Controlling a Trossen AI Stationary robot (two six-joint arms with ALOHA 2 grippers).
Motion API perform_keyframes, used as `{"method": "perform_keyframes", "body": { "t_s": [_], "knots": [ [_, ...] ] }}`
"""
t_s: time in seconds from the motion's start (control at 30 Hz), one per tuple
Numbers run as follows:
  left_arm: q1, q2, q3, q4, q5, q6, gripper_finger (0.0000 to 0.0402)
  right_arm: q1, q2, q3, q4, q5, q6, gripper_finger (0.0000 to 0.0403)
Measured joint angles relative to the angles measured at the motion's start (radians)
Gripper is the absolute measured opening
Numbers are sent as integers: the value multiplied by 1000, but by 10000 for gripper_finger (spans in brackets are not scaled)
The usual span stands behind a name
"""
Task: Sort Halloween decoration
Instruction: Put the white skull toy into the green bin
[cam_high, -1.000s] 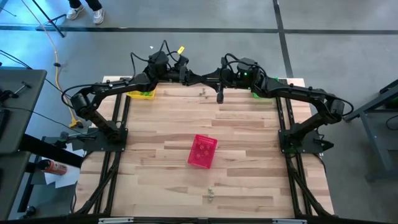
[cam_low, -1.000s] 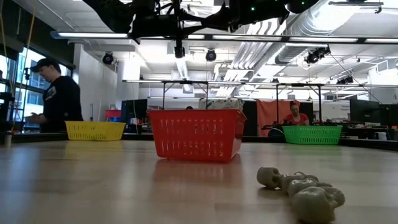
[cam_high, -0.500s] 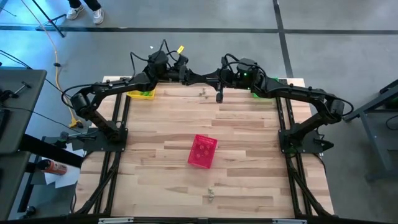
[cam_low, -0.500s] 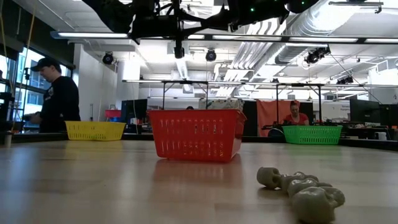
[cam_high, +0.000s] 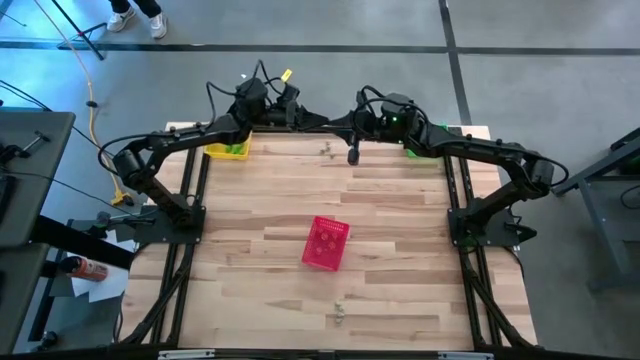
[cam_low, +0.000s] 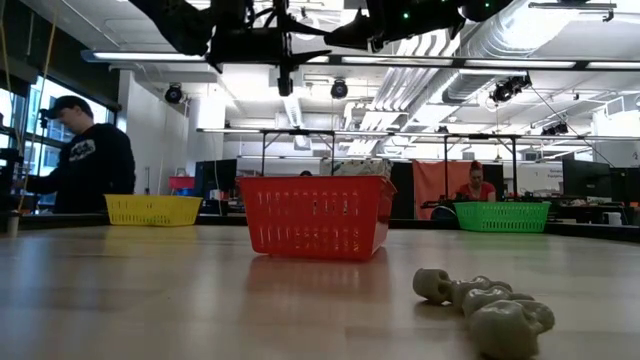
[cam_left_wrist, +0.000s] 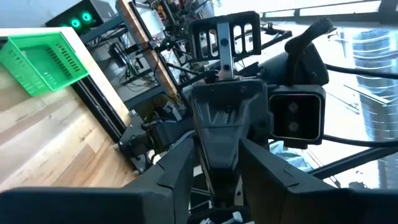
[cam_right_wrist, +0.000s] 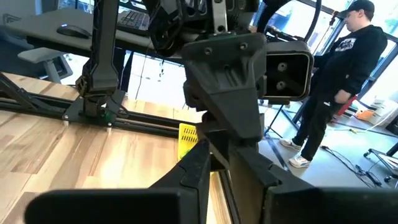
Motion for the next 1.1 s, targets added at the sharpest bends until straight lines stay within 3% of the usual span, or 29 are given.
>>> {"method": "perform_keyframes", "body": {
  "t_s": [0.13,0.27,0.53,0.7,0.87,0.97,1.1],
  "knots": [
    [13,0,0,0,13,9,124,0,0,0,-5,4,-1,34],
    [35,0,0,-1,27,23,127,-5,0,0,-6,79,45,37],
    [118,0,0,-65,91,127,127,-53,-4,0,-64,82,149,123],
    [159,0,0,-244,97,282,127,-82,-12,0,-106,80,148,185],
    [187,0,0,-570,94,536,127,-130,-41,0,-206,78,156,223],
    [196,0,0,-827,-21,766,127,-160,-48,0,-244,75,178,231],
    [174,0,0,-1091,-326,1109,127,-187,-51,0,-268,63,219,232]
  ]
}}
